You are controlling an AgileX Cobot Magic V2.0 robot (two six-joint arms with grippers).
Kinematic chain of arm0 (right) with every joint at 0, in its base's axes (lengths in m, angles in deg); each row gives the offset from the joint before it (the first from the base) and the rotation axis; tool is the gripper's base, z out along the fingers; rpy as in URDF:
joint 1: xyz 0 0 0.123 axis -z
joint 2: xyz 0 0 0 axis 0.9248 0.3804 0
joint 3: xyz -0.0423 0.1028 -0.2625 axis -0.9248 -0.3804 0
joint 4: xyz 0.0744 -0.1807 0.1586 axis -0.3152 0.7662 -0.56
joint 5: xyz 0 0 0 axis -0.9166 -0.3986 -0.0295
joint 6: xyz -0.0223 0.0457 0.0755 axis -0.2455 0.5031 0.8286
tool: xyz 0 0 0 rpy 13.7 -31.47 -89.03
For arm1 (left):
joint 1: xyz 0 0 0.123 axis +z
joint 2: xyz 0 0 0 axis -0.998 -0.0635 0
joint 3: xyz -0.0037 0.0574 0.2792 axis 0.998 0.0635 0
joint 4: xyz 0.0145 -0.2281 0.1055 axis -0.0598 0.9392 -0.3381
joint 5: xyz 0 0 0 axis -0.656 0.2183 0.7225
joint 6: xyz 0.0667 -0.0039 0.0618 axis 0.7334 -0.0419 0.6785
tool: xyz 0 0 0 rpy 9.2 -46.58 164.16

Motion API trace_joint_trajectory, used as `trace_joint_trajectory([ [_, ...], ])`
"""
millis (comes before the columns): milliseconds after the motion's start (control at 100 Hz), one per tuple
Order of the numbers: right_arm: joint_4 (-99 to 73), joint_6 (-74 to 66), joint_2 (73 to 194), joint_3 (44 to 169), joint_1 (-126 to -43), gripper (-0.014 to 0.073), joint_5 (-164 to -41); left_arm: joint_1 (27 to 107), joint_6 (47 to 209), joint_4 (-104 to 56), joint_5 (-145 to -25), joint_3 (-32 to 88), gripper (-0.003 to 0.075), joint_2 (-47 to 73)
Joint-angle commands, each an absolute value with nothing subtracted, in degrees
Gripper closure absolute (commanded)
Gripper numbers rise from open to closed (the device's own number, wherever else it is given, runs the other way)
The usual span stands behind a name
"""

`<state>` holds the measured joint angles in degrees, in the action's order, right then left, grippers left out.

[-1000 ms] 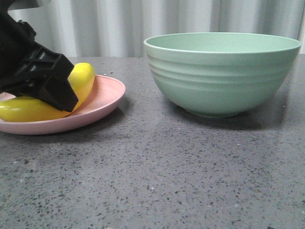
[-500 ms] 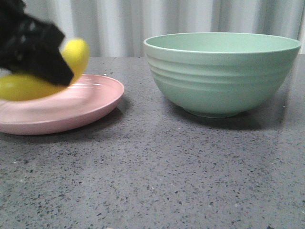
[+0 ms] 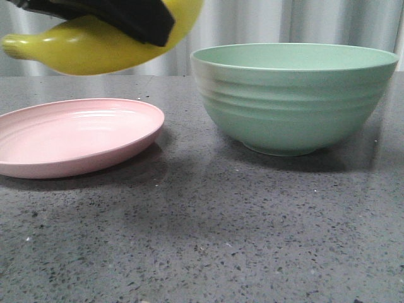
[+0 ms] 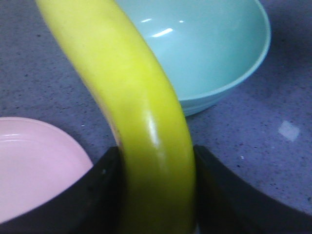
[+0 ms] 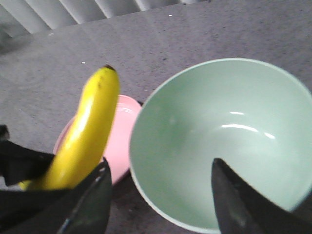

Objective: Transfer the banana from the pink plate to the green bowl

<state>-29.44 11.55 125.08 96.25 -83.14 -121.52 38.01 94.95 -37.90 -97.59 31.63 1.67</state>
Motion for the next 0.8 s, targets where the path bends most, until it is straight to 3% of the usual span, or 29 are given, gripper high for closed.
trace_joint_trajectory([
  [0,-34.2,10.9,128.8,99.0,-86.4,0.0163,-113.9,36.0,95.1,-36.2,-93.7,29.4,0.0549,3.2],
  [320,-41.1,10.9,143.4,106.0,-94.9,0.0165,-112.9,32.2,95.1,-36.1,-93.7,29.4,0.0549,3.1],
  [610,-42.3,10.9,147.6,107.6,-95.8,0.0173,-113.3,32.2,95.1,-36.1,-93.7,29.4,0.0548,3.1],
  [700,-42.3,10.9,147.6,107.6,-95.8,0.0216,-113.4,32.2,95.1,-36.1,-93.7,29.4,0.0541,3.1],
  [790,-42.3,10.9,147.6,107.6,-95.8,0.0333,-113.5,32.2,95.1,-36.1,-93.7,29.4,0.0498,3.1],
])
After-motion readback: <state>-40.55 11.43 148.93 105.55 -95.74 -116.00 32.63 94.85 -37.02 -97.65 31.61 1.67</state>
